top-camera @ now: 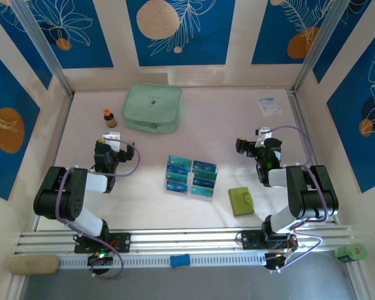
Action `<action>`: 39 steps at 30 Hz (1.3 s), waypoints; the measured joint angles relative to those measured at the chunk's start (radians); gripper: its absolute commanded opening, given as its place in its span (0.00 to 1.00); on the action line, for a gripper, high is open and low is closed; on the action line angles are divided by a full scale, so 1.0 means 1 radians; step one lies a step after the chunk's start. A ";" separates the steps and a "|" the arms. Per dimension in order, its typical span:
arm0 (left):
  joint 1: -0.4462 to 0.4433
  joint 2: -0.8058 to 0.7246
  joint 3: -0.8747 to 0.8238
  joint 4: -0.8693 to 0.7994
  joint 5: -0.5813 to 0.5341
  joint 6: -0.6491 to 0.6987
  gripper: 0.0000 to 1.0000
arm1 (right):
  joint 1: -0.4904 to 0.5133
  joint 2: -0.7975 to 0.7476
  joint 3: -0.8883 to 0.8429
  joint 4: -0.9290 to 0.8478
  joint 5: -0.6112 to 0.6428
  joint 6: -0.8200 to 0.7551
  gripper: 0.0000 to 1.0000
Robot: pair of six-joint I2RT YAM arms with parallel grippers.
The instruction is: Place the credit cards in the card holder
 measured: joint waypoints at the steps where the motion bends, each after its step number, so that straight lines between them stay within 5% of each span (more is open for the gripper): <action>1: 0.004 0.000 0.002 -0.003 0.006 0.000 1.00 | 0.000 0.000 0.000 0.000 -0.002 0.000 0.99; 19: 0.008 0.000 0.003 -0.042 0.034 -0.001 1.00 | -0.007 -0.003 0.005 -0.021 -0.014 0.000 0.99; 25: 0.008 -0.089 0.109 -0.283 -0.015 -0.026 1.00 | 0.005 -0.154 0.206 -0.409 0.003 0.037 0.99; 28: 0.008 -0.171 0.220 -0.440 -0.031 -0.068 1.00 | -0.019 -0.240 0.396 -0.623 0.003 0.190 0.99; 33: 0.007 -0.282 0.382 -0.685 0.002 -0.216 1.00 | -0.113 -0.367 0.525 -0.844 -0.155 0.372 1.00; 39: -0.003 -0.329 0.417 -0.908 0.068 -0.383 1.00 | 0.238 -0.480 0.513 -1.069 -0.213 0.397 0.96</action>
